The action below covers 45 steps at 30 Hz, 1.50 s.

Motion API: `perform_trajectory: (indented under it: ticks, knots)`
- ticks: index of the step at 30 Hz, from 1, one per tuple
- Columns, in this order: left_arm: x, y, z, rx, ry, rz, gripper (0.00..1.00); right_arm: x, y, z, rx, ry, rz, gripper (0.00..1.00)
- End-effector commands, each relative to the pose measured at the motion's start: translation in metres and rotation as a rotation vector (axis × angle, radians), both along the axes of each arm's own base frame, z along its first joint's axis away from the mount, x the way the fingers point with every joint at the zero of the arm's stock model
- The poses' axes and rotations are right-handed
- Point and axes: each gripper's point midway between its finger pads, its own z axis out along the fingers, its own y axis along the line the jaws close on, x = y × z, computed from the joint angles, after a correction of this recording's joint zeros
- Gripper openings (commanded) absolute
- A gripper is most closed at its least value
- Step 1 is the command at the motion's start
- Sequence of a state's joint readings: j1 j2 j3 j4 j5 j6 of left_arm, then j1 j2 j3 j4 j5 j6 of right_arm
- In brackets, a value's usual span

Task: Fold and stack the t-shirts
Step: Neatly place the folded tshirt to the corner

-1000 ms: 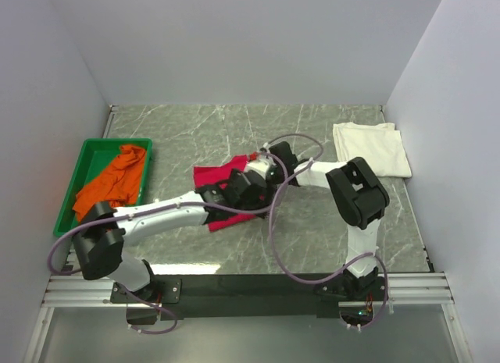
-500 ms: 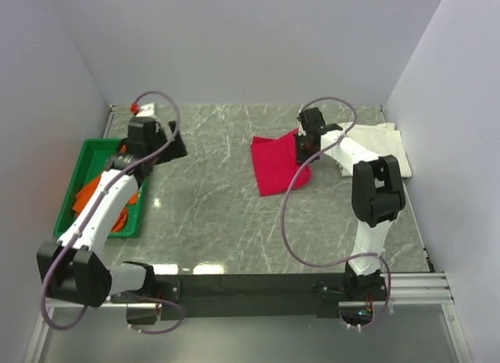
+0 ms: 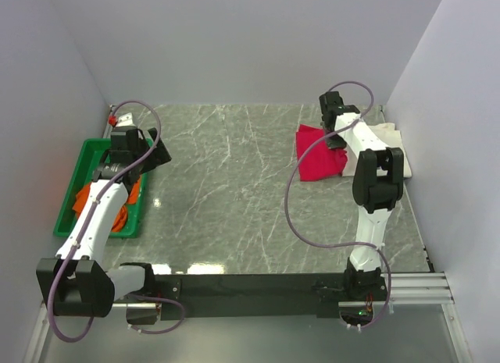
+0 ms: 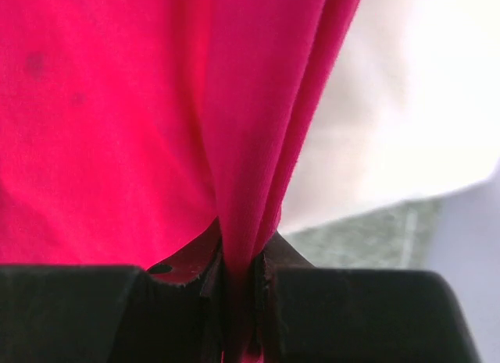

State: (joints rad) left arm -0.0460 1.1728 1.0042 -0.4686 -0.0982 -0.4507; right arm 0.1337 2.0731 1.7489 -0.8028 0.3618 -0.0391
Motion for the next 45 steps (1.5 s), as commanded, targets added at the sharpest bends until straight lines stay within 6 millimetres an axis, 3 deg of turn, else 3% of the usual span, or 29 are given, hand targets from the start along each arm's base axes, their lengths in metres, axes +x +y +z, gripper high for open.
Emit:
perform_trajectory:
  ticks: [1, 9, 12, 14, 18, 30, 39, 45]
  knots:
    - [0.003, 0.005, 0.017, -0.006, -0.059, 0.028, 0.99, 0.002, -0.034, 0.04, -0.118, -0.048, -0.044, 0.0]
    - [0.002, 0.004, 0.015, -0.009, -0.054, 0.023, 0.99, 0.001, -0.069, 0.077, -0.106, -0.142, -0.13, 0.0]
    - [0.002, 0.004, 0.014, -0.009, -0.051, 0.023, 0.99, 0.002, -0.074, 0.083, -0.084, -0.161, -0.143, 0.0]
    - [0.002, 0.004, 0.013, -0.006, -0.048, 0.023, 0.99, 0.003, -0.094, 0.088, -0.054, -0.182, -0.185, 0.0]
    - [0.002, 0.003, 0.012, -0.01, -0.044, 0.015, 0.99, 0.004, -0.113, 0.094, -0.024, -0.214, -0.231, 0.0]
    - [0.001, 0.002, 0.013, -0.008, -0.048, 0.008, 0.99, 0.017, -0.172, 0.067, -0.042, -0.234, -0.339, 0.0]
    - [0.003, 0.003, 0.006, -0.002, -0.028, 0.01, 0.99, 0.028, -0.18, 0.009, -0.051, -0.155, -0.353, 0.01]
    - [0.003, 0.005, 0.003, 0.001, -0.019, 0.017, 0.99, 0.024, -0.193, -0.006, -0.063, -0.159, -0.397, 0.06]
